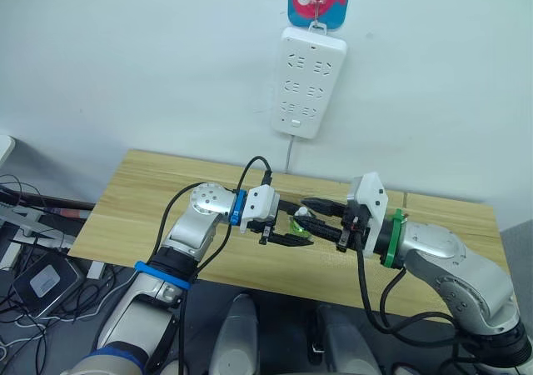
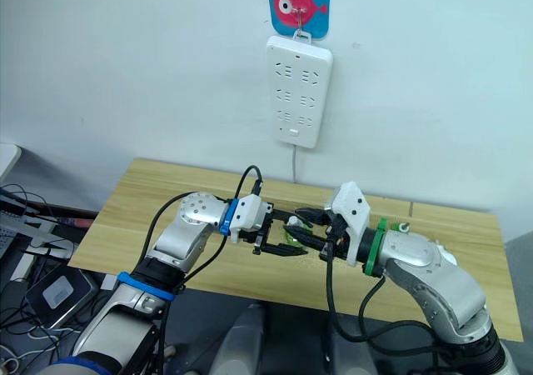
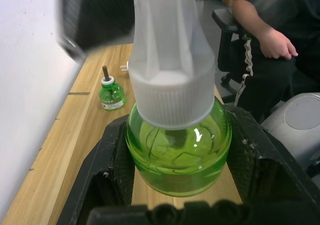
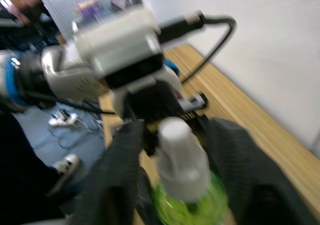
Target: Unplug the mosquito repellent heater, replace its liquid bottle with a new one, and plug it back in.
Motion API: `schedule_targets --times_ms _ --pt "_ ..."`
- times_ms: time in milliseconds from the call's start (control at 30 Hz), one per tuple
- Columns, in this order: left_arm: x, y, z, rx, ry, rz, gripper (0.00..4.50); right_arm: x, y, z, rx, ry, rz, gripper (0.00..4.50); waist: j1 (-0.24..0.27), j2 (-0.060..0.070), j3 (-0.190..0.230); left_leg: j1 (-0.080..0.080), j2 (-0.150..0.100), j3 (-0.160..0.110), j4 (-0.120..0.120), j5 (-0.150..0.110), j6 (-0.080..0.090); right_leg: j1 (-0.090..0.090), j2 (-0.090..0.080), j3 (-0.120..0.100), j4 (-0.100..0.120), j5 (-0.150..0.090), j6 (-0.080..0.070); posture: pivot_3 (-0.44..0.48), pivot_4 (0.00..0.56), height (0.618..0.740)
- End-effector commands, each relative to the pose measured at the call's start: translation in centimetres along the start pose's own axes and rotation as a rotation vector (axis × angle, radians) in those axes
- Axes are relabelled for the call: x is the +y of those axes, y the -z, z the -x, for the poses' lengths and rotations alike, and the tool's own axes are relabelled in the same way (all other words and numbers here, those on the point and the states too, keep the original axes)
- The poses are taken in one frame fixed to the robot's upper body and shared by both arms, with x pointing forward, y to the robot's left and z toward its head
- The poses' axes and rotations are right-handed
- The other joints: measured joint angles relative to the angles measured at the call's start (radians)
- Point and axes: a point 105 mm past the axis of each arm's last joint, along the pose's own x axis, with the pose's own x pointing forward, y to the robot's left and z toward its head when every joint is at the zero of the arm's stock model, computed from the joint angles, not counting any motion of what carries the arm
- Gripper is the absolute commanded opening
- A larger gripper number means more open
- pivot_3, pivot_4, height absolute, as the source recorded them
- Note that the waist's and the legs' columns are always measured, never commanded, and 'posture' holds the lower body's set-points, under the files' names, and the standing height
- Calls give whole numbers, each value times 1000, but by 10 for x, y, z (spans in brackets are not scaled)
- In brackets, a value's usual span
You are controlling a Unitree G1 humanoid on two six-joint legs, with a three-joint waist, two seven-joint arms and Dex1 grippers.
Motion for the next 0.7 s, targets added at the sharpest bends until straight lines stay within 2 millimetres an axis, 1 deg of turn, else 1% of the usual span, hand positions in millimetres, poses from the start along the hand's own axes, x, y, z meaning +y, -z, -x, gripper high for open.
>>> schedule_targets --times_ms 33,67,100,200,267,367,433,500,567,600,667,700 --pt "1 -9 -2 -19 8 -43 2258 3 -12 1 -51 -5 69 612 0 0 0 0 0 0 0 0 0 0 0 0 0 0 0 234 239 740" --pt "1 -9 -2 -19 8 -43 2258 4 -16 0 -71 -8 69 378 0 0 0 0 0 0 0 0 0 0 0 0 0 0 0 234 239 740" --pt "1 -8 -2 -19 8 -43 2258 6 -20 1 -87 -13 69 308 -1 0 0 0 0 0 -1 0 0 0 0 -1 0 0 0 234 239 740" --pt "2 -7 -2 -16 7 -42 2258 10 -32 3 -133 -35 64 308 0 0 0 0 0 0 -1 0 0 0 0 0 0 0 0 231 244 740" --pt "2 -5 -1 -10 1 -39 2258 9 -46 6 -183 -34 43 308 0 0 0 0 0 0 -1 0 0 0 0 0 0 0 0 234 245 740" --pt "3 -1 3 4 -13 -29 2258 -8 -77 12 -309 65 -31 308 -2 0 0 0 0 0 0 0 0 0 0 0 0 0 0 235 247 740" --pt "2 2 6 12 -17 -24 2258 -22 -87 19 -344 139 -62 308 -2 0 0 0 1 0 0 0 0 0 0 0 0 0 0 232 249 740" --pt "1 5 8 18 -20 -18 2258 -35 -82 27 -342 218 -97 308 1 0 0 0 0 0 -1 0 0 0 0 0 0 0 0 230 249 740" --pt "0 6 9 23 -22 -13 2258 -49 -70 34 -313 320 -107 308 3 0 0 0 -1 -1 -3 0 0 0 -1 -1 -1 0 -1 229 248 740" --pt "0 8 10 25 -24 -12 2258 -59 -58 37 -280 392 -106 308 3 0 0 0 -1 -1 -4 0 0 0 -1 -1 -1 0 -1 229 249 740" --pt "1 8 11 23 -44 -15 2258 -78 -20 47 -164 559 -43 308 3 0 0 0 -1 0 -6 0 0 -1 -1 -1 -2 1 -3 226 250 740" --pt "2 9 11 21 -52 -13 2258 -81 -1 48 -108 583 -6 308 3 0 0 0 -2 -1 -7 0 0 -1 -1 -1 -3 2 -4 226 250 740"
